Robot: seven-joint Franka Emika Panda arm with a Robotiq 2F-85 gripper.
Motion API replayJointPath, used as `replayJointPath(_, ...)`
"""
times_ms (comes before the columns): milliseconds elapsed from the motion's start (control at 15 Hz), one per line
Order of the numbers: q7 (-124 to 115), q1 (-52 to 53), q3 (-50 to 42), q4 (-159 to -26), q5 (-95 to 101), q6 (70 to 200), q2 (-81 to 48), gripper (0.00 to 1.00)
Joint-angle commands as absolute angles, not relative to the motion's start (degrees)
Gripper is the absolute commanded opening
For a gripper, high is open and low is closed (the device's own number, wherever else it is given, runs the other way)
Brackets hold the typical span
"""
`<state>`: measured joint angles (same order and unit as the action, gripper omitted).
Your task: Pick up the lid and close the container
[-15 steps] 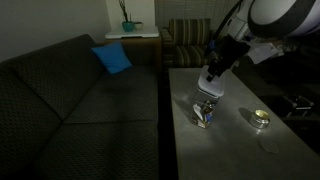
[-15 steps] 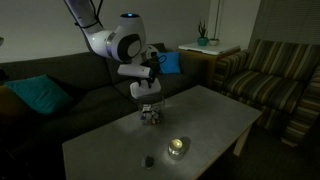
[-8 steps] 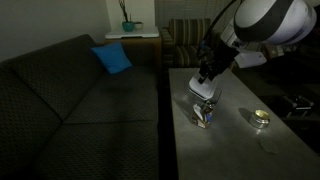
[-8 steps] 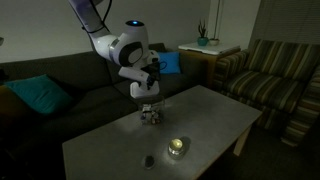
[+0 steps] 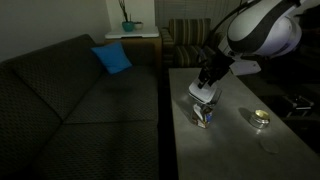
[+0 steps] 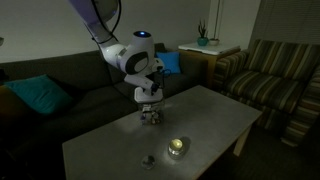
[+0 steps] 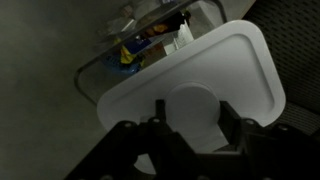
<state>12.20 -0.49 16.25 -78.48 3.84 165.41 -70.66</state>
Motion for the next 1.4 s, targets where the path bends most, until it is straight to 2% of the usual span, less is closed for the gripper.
replayJointPath(0, 14.1, -1.7, 17.2, -73.7, 2.5, 161.7, -73.0, 0.29)
replayJointPath(800, 15.9, -0.6, 15.3, -65.5, 2.6, 153.0, -77.9, 0.29)
replayJointPath(1333, 10.4, 3.3, 9.7, -68.7, 4.9, 152.1, -74.0, 0.29)
